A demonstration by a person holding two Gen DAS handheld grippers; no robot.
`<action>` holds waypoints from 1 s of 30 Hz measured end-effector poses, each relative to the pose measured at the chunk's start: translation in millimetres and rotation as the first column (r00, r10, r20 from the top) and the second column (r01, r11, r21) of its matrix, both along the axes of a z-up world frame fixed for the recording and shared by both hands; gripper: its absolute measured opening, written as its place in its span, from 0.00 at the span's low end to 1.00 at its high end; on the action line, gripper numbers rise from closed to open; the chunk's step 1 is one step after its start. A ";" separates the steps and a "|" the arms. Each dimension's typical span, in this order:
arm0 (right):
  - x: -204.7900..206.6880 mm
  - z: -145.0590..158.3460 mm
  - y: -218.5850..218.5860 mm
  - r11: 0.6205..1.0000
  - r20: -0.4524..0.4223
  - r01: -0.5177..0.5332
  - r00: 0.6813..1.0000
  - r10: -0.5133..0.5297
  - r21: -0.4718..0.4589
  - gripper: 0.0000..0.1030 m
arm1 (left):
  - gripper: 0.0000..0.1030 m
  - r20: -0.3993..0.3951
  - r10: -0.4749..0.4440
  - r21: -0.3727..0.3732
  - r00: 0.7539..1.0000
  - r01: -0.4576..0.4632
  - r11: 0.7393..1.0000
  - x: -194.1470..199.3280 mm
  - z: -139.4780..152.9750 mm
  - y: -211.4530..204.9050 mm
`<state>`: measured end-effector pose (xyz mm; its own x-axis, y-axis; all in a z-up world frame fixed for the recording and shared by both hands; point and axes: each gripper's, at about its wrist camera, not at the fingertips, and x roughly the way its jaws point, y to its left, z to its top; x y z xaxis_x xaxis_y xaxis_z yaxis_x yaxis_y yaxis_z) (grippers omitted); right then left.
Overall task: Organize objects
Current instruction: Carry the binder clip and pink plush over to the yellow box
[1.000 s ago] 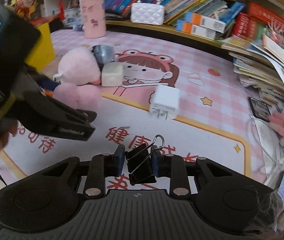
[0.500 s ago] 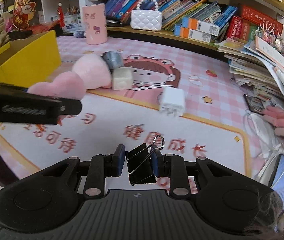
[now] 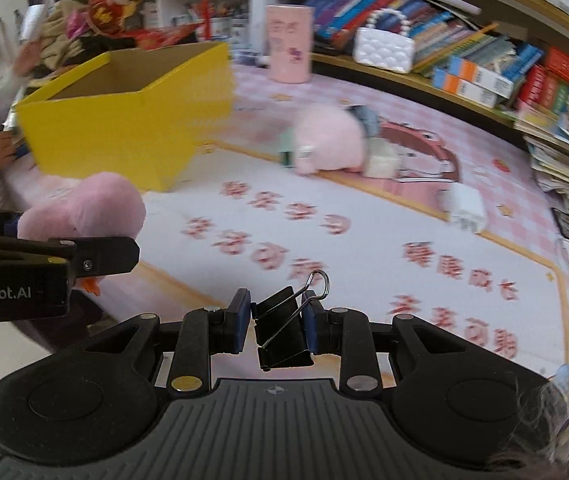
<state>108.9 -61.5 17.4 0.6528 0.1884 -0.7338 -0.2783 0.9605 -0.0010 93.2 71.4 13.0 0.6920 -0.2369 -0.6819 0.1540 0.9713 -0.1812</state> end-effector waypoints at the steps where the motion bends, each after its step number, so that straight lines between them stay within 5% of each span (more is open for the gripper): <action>1: -3.7 0.1 8.4 1.000 -0.002 -0.011 1.000 0.011 -0.002 0.25 | 0.56 -0.001 0.005 0.000 1.000 -0.005 1.000 -4.7 -0.2 7.5; 17: -52.9 -0.9 114.5 0.996 -0.013 -0.088 0.996 0.088 0.000 0.25 | 0.56 0.012 0.038 0.032 0.999 -0.039 0.999 -56.0 2.1 100.3; 30: -42.6 13.9 130.9 0.996 0.013 -0.077 0.997 0.077 0.034 0.25 | 0.56 0.070 0.068 -0.025 0.995 -0.066 0.997 -44.7 18.8 126.0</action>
<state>66.3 69.4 31.3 0.6440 0.2636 -0.7182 -0.3516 0.9357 0.0281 48.5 197.3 31.7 0.7533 -0.2029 -0.6256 0.1018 0.9757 -0.1940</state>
